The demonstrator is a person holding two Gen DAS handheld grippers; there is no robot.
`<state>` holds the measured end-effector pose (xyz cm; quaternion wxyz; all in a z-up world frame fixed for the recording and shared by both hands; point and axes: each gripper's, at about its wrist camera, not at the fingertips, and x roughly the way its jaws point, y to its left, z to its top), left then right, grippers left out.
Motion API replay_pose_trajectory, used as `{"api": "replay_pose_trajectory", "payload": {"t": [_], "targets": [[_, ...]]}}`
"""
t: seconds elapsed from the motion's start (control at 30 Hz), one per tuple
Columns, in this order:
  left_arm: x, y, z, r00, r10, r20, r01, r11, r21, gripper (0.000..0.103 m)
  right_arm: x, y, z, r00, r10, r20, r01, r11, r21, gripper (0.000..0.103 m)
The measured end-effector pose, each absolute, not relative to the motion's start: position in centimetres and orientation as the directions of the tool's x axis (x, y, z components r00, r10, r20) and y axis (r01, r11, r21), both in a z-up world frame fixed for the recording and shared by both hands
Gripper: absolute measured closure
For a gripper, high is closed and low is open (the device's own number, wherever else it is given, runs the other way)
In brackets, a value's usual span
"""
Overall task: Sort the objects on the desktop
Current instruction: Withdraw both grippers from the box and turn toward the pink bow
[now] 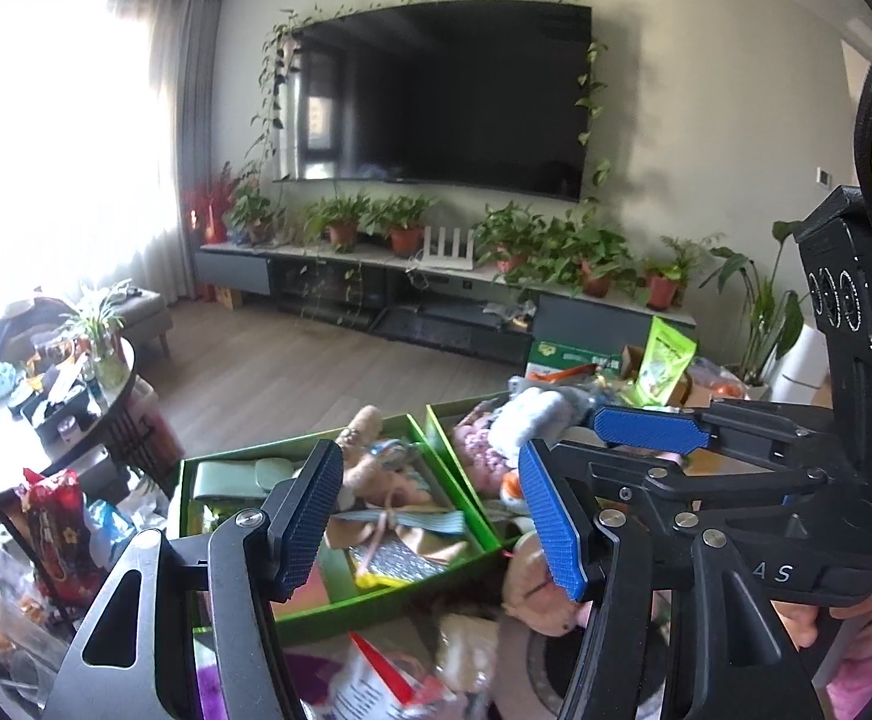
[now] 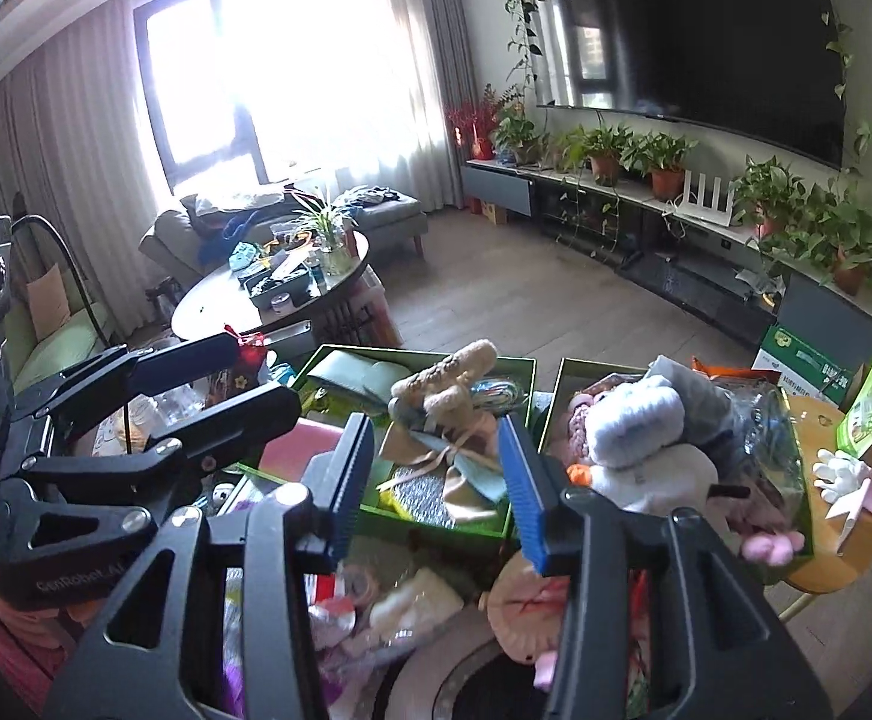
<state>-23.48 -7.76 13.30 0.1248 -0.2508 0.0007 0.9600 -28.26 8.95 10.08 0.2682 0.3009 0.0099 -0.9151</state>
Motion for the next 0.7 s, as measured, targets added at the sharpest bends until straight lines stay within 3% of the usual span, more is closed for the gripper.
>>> {"api": "replay_pose_trajectory", "payload": {"t": [0.6, 0.7], "targets": [[-15.7, -2.8, 14.7, -0.853, 0.314, -0.418, -0.328, -0.944, -0.039, 0.041, -20.3, 14.0, 10.5, -0.697, -0.490, -0.524, 0.526, -0.846, 0.092, 0.054], [-14.8, -1.9, 14.6, -0.847, 0.328, -0.419, -0.343, -0.939, -0.041, 0.036, -19.3, 15.0, 10.5, -0.697, -0.495, -0.519, 0.530, -0.843, 0.091, 0.054]]}}
